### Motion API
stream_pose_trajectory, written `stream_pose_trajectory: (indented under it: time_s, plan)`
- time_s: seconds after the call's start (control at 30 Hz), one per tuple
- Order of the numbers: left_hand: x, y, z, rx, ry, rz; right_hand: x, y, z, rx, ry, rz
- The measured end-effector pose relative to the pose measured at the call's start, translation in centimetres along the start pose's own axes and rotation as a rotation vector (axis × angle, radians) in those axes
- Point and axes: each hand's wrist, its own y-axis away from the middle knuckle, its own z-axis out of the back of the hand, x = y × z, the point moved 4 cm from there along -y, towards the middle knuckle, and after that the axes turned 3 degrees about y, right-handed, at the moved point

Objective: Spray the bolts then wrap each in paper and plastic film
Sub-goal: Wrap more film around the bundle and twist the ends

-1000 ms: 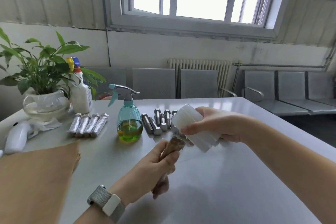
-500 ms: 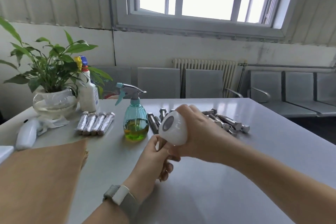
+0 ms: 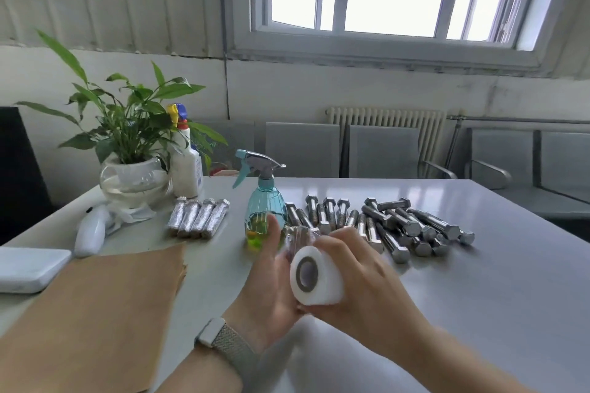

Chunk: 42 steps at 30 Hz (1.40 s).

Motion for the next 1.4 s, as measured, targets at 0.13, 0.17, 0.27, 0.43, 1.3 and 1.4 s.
stream_pose_trajectory:
  time_s: [0.13, 0.17, 0.27, 0.43, 1.3, 1.4]
  plan:
    - [-0.2, -0.5, 0.4, -0.036, -0.014, 0.044, 1.0, 0.5, -1.4, -0.050, 0.129, 0.203]
    - [-0.3, -0.5, 0.6, -0.066, -0.014, 0.070, 1.1, 0.6, -1.7, -0.056, 0.144, 0.232]
    - [-0.6, -0.4, 0.9, -0.153, 0.071, 0.124, 1.1, 0.8, -2.4, -0.069, 0.175, 0.285]
    - [-0.6, -0.4, 1.4, -0.277, 0.221, 0.079, 0.9, 1.3, -3.3, -0.136, 0.249, 0.359]
    - [-2.9, -0.5, 0.1, -0.078, 0.374, -0.309, 0.2, 0.6, -1.5, -0.432, -0.148, 0.029]
    - [-3.0, -0.5, 0.3, -0.124, 0.387, -0.336, -0.6, 0.8, -1.9, -0.435, -0.344, -0.183]
